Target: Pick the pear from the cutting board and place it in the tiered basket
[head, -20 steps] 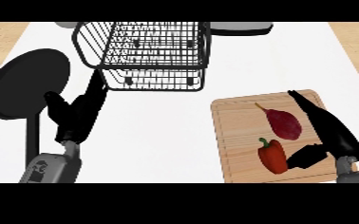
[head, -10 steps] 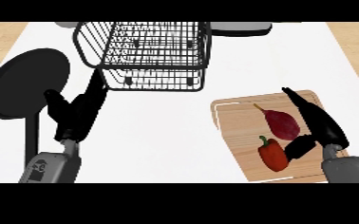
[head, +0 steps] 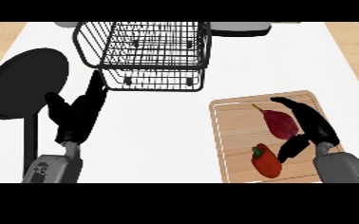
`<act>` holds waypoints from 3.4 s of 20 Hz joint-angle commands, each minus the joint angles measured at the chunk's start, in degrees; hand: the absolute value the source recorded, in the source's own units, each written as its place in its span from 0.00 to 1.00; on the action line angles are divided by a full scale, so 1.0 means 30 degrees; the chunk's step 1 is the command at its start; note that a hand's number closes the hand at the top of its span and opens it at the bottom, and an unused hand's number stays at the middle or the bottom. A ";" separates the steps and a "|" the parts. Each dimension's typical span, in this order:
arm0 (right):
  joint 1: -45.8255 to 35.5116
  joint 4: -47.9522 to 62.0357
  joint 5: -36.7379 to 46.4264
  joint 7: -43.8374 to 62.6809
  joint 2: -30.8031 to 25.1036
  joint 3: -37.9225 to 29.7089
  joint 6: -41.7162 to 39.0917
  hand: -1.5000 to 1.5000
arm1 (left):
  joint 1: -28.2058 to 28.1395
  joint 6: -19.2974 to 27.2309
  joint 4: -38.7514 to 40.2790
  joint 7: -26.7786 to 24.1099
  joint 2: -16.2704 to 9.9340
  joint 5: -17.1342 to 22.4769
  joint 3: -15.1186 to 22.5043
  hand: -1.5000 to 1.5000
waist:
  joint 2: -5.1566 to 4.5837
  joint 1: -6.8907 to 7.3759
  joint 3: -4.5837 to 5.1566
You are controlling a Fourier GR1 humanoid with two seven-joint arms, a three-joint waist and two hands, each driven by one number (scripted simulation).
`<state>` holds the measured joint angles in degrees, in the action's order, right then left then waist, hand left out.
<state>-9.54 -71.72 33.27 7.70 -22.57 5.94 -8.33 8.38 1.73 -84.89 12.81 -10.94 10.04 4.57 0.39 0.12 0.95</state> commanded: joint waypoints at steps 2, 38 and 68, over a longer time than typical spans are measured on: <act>-0.0487 0.0951 0.0102 -0.1819 0.1341 0.0474 0.0653 1.00 | 0.1260 -0.0778 0.0235 0.0351 0.0156 0.0177 0.0203 0.50 | -0.0157 -0.0020 -0.0324; -0.4869 -1.8811 1.4014 2.4142 0.7511 1.2281 -0.1335 1.00 | 0.0579 -0.0219 -0.0580 0.0870 0.1349 -0.0637 0.0601 0.50 | 0.0046 -0.0146 -0.0265; -2.2144 0.2229 0.7136 1.8853 0.7518 0.0073 0.4168 1.00 | 0.1582 -0.0376 0.0062 0.0687 0.2277 -0.1382 0.1184 0.50 | -0.0385 0.0966 -0.0277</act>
<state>-71.86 -74.26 56.60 61.61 -0.34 7.12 -4.28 10.70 -0.27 -84.28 14.80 -8.13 7.27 4.12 -0.60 2.97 0.07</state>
